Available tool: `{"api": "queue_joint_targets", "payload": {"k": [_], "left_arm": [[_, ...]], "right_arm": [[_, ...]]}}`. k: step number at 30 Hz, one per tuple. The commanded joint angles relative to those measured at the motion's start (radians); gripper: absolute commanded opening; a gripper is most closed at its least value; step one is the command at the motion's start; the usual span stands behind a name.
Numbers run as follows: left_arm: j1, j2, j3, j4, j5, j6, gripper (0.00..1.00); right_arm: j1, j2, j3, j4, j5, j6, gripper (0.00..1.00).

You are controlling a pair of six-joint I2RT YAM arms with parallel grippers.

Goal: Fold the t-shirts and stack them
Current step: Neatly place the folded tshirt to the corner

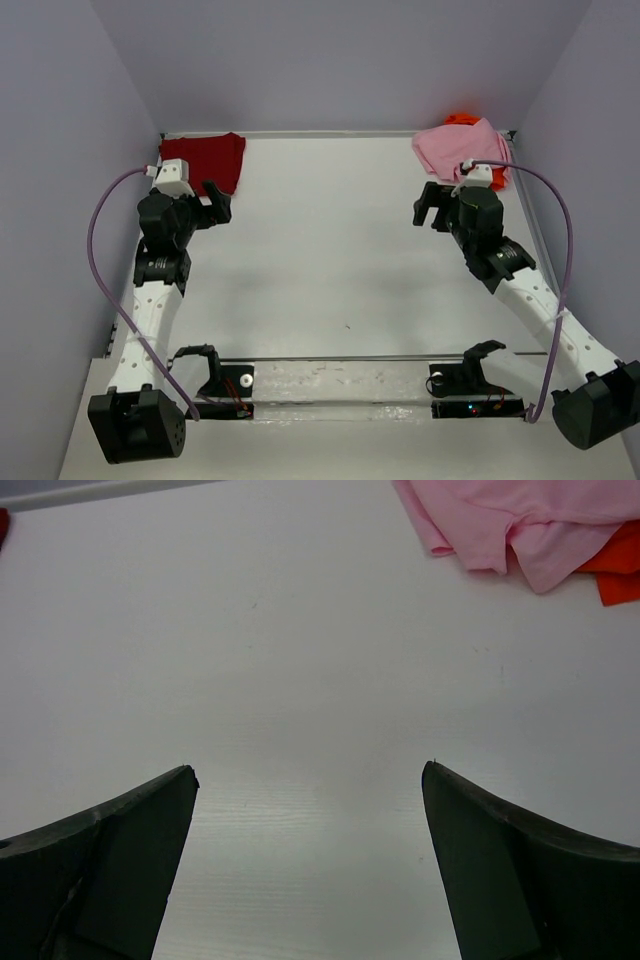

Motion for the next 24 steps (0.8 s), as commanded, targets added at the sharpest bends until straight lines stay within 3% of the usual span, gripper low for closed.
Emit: {"api": "queue_joint_targets", "payload": {"k": [1, 9, 19, 24], "left_arm": [[0.003, -0.036, -0.023, 0.062, 0.011, -0.009, 0.99], [0.003, -0.013, -0.038, 0.076, 0.051, -0.037, 0.99], [0.003, 0.076, 0.058, -0.046, 0.025, -0.083, 0.99], [0.003, 0.05, 0.035, -0.047, -0.013, -0.088, 0.99]], "right_arm": [[0.006, 0.022, 0.009, 0.054, -0.038, -0.011, 1.0], [0.006, 0.023, 0.071, 0.036, -0.072, 0.019, 1.0], [0.006, 0.163, 0.363, -0.295, 0.069, 0.133, 1.0], [0.006, 0.169, 0.363, -0.334, 0.117, 0.125, 1.0]]}}
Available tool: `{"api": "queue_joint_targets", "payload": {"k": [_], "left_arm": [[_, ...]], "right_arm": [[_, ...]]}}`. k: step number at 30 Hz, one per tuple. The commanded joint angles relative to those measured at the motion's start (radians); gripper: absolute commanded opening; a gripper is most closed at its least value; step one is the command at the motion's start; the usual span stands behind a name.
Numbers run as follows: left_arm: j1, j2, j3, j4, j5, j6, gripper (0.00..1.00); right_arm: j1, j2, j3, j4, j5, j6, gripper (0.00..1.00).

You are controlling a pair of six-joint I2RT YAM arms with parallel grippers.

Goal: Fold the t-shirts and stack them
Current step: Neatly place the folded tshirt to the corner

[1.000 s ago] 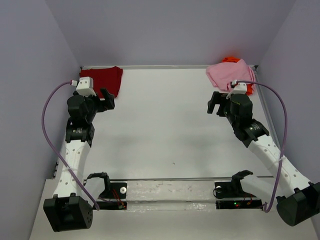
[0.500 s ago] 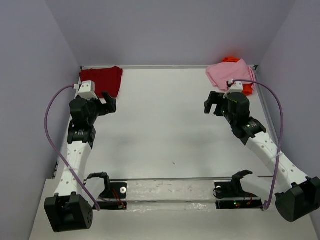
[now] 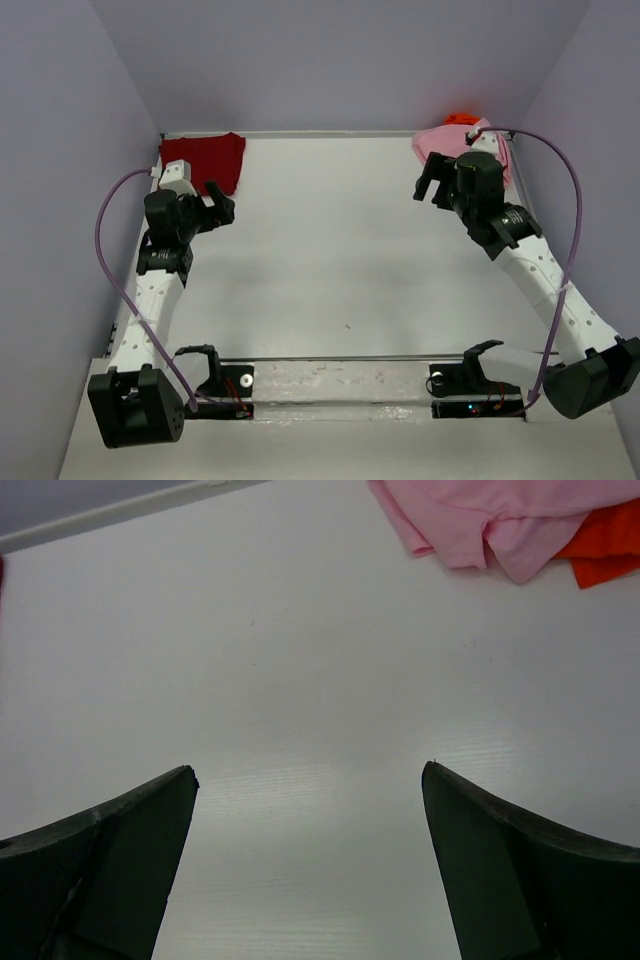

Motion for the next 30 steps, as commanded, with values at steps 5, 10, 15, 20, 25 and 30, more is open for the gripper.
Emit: {"api": "queue_joint_targets", "payload": {"k": [5, 10, 15, 20, 25, 30], "left_arm": [[0.003, -0.067, 0.034, 0.005, -0.014, 0.007, 0.99], [0.003, -0.044, 0.05, -0.009, -0.007, 0.003, 0.99], [0.003, -0.054, 0.028, -0.004, -0.007, 0.01, 0.99], [0.003, -0.085, 0.012, 0.005, -0.01, 0.016, 0.99], [0.005, -0.082, 0.013, 0.004, -0.011, 0.027, 0.99], [0.003, -0.08, -0.001, 0.005, -0.006, 0.036, 0.99]], "right_arm": [[0.006, -0.003, -0.002, -0.068, 0.059, 0.006, 1.0], [0.006, -0.001, -0.029, -0.065, 0.059, -0.01, 1.0], [0.006, -0.035, -0.048, -0.056, 0.056, -0.007, 1.0], [0.006, -0.053, -0.065, -0.036, 0.048, -0.017, 1.0], [0.006, -0.047, -0.065, -0.033, 0.044, -0.014, 1.0], [0.006, -0.053, -0.066, -0.025, 0.032, -0.009, 1.0]]}}
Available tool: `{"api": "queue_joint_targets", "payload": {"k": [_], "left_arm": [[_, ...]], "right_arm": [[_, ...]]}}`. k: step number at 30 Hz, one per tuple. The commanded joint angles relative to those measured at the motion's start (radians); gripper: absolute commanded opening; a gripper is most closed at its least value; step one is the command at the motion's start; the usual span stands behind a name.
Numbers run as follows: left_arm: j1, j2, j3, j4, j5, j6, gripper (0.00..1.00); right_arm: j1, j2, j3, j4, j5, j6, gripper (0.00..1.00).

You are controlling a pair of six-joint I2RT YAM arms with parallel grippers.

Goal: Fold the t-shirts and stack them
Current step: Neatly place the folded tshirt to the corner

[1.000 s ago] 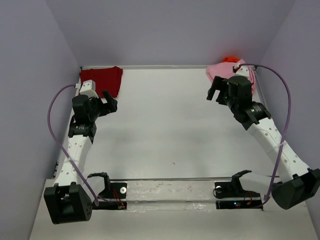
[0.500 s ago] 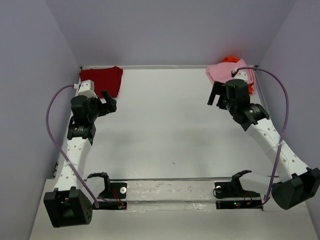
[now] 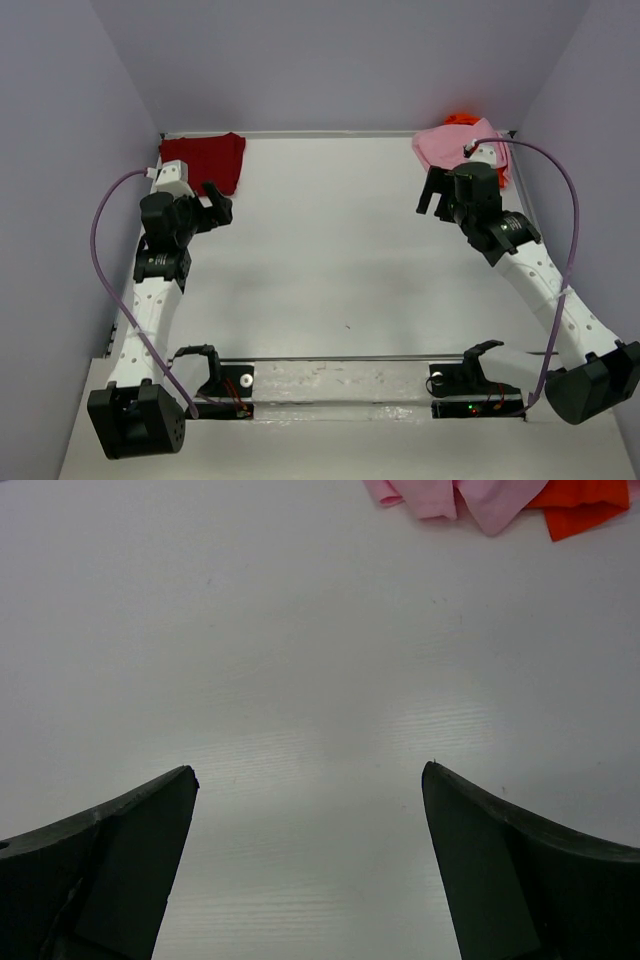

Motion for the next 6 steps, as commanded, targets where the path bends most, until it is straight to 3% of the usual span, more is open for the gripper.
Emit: {"api": "queue_joint_targets", "payload": {"k": [1, 6], "left_arm": [[0.003, -0.02, -0.008, 0.026, 0.005, 0.023, 0.99], [0.003, -0.031, -0.005, 0.021, -0.007, 0.029, 0.99]], "right_arm": [[0.006, -0.025, -0.002, 0.055, -0.006, -0.007, 1.0], [0.006, -0.029, -0.019, 0.083, -0.003, 0.006, 1.0]]}}
